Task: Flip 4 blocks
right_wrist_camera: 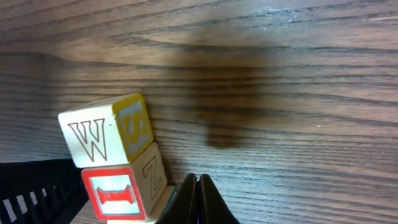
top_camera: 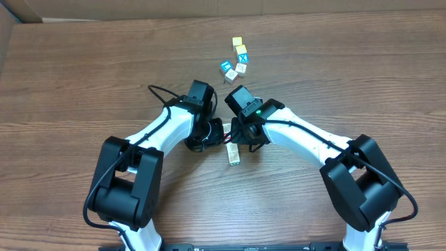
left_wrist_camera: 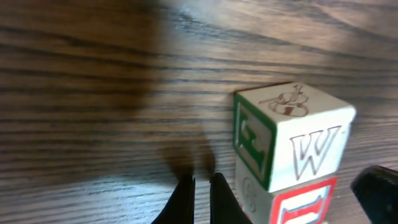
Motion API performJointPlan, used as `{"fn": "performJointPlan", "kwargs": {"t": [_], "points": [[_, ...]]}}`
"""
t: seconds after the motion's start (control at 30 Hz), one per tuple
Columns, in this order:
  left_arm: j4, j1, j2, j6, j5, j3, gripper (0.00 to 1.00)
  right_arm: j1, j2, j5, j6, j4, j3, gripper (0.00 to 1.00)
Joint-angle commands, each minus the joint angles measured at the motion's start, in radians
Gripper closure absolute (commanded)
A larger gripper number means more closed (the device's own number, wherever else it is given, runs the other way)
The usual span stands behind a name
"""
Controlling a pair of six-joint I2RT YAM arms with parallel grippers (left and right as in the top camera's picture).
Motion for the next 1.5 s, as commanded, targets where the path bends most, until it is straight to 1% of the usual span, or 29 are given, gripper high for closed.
{"fn": "performJointPlan", "kwargs": {"t": [0.0,0.27,0.47,0.7,1.0,1.17,1.4,1.47], "points": [[0.011,-0.008,0.013,-0.018,0.041,-0.004,0.96,-0.004,0.003,0.017,-0.004,0.002,0.0,0.96],[0.028,-0.008,0.013,-0.018,0.042,-0.004,0.96,-0.004,0.003,0.017,-0.004,0.005,0.0,0.96],[0.028,-0.007,0.013,-0.018,0.085,-0.004,0.96,-0.004,0.003,0.017,-0.003,0.005,0.0,0.96],[0.027,-0.007,0.013,-0.018,0.083,-0.004,0.96,-0.004,0.003,0.017,-0.003,0.004,0.0,0.96],[0.008,-0.005,0.013,-0.018,-0.043,0.031,0.96,-0.004,0.003,0.044,-0.004,0.024,0.0,0.95],[-0.004,-0.007,0.013,-0.018,-0.164,0.081,0.96,-0.004,0.003,0.046,-0.003,0.032,0.0,0.94],[0.026,-0.008,0.013,-0.018,-0.171,0.081,0.96,-0.005,0.003,0.063,-0.002,0.031,0.0,0.94],[0.038,-0.008,0.013,-0.019,-0.17,0.081,0.95,-0.011,0.003,0.09,0.02,0.032,0.0,0.91]]}}
